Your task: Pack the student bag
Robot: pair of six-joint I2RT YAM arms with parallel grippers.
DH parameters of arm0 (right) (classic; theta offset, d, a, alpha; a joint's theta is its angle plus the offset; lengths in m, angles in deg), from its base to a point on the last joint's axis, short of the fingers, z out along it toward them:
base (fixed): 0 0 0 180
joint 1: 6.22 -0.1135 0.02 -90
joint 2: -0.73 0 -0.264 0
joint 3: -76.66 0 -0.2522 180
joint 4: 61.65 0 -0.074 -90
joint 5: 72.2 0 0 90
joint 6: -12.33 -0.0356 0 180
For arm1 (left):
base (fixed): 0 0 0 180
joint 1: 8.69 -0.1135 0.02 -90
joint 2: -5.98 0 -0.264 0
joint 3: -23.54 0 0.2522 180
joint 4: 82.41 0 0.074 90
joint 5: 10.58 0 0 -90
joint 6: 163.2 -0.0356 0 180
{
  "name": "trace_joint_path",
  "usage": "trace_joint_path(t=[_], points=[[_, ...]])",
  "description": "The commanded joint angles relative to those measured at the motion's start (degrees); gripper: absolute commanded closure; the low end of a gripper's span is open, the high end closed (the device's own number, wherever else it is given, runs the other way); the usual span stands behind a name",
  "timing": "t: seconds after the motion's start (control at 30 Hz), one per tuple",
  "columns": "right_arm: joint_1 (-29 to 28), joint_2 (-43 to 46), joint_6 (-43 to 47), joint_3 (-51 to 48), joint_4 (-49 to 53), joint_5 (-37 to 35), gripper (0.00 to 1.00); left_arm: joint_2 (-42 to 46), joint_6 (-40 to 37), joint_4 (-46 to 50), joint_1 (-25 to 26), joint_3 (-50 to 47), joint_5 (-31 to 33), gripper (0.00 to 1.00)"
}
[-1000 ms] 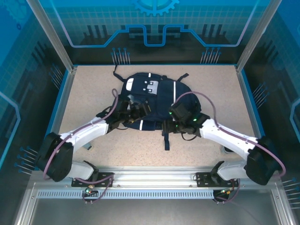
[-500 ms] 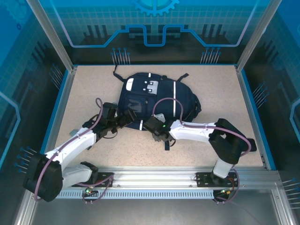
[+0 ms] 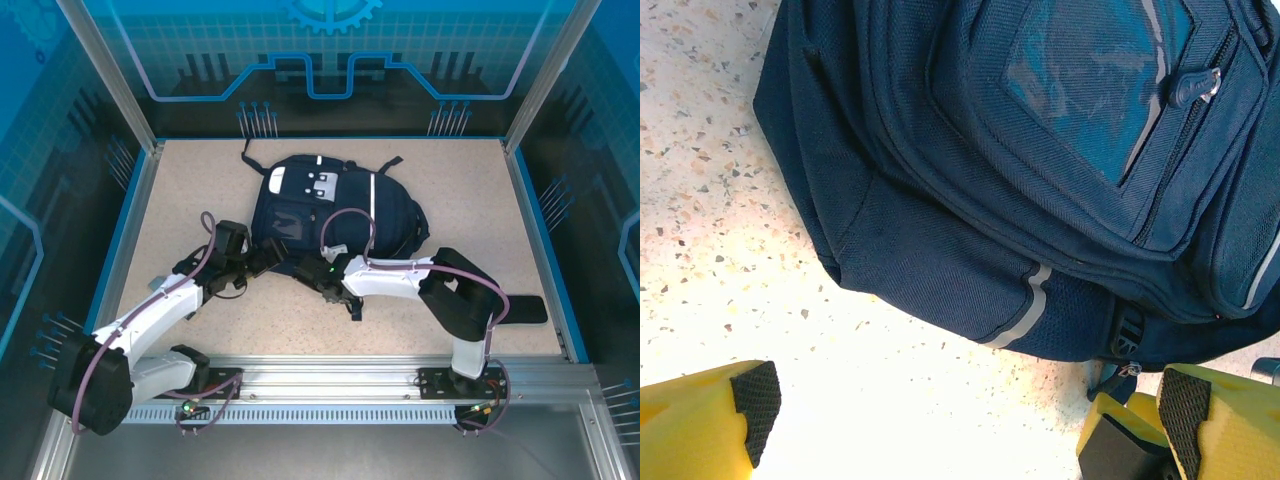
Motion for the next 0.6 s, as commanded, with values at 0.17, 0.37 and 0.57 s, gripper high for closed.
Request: trace_joint_path(t=[0.17, 0.37, 0.57], points=[[-0.29, -3.62, -1.93, 2.60, 0.55, -0.29, 0.65, 0.64, -1.70, 1.37, -0.79, 2.70, 0.00, 0.01], [0.01, -6.13, -1.76, 4.61, 1.04, -1.44, 0.68, 1.16, -1.43, 1.05, -0.76, 2.06, -0.35, 0.01], [0.55, -6.59, -2.62, 3.33, 0.01, -1.78, 0.71, 0.79, -0.48, -0.67, -0.76, 1.06, -0.71, 0.01]])
